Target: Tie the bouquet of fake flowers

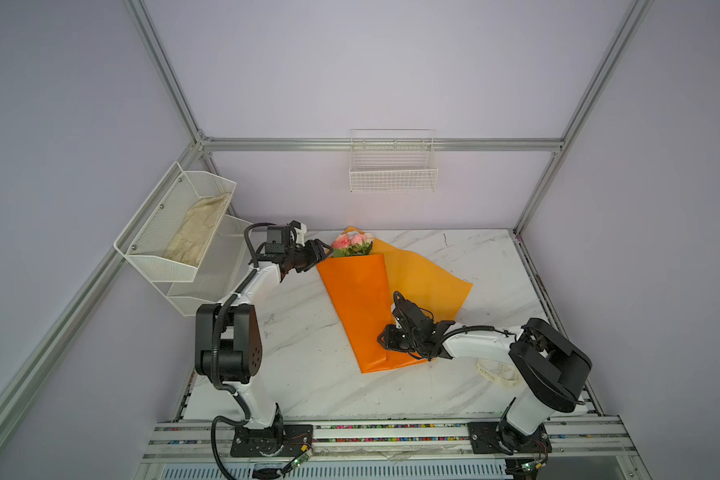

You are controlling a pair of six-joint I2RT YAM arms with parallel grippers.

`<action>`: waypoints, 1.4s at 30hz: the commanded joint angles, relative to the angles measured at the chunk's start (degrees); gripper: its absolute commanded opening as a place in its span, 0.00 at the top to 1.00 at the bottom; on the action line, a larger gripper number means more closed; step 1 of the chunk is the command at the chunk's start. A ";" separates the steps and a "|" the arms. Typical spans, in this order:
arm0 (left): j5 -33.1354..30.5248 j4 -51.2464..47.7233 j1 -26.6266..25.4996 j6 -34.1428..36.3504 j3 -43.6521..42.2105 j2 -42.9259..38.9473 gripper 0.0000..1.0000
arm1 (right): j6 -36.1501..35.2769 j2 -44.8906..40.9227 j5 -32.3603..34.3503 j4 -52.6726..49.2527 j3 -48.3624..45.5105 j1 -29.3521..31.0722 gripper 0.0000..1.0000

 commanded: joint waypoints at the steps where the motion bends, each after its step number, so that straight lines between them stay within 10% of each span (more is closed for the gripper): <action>1: 3.41 -0.17 -7.04 0.50 -9.00 -1.89 0.42 | 1.97 -5.52 4.45 -3.23 -0.58 -0.56 0.62; 15: -3.66 7.64 -30.40 -12.89 -28.85 -12.08 0.63 | 3.70 -18.17 8.82 -7.11 -8.06 -5.73 0.58; 42: -6.46 12.40 -39.32 -19.39 -31.82 -5.48 0.73 | -7.33 -18.26 -7.05 -5.67 -15.36 -33.21 0.64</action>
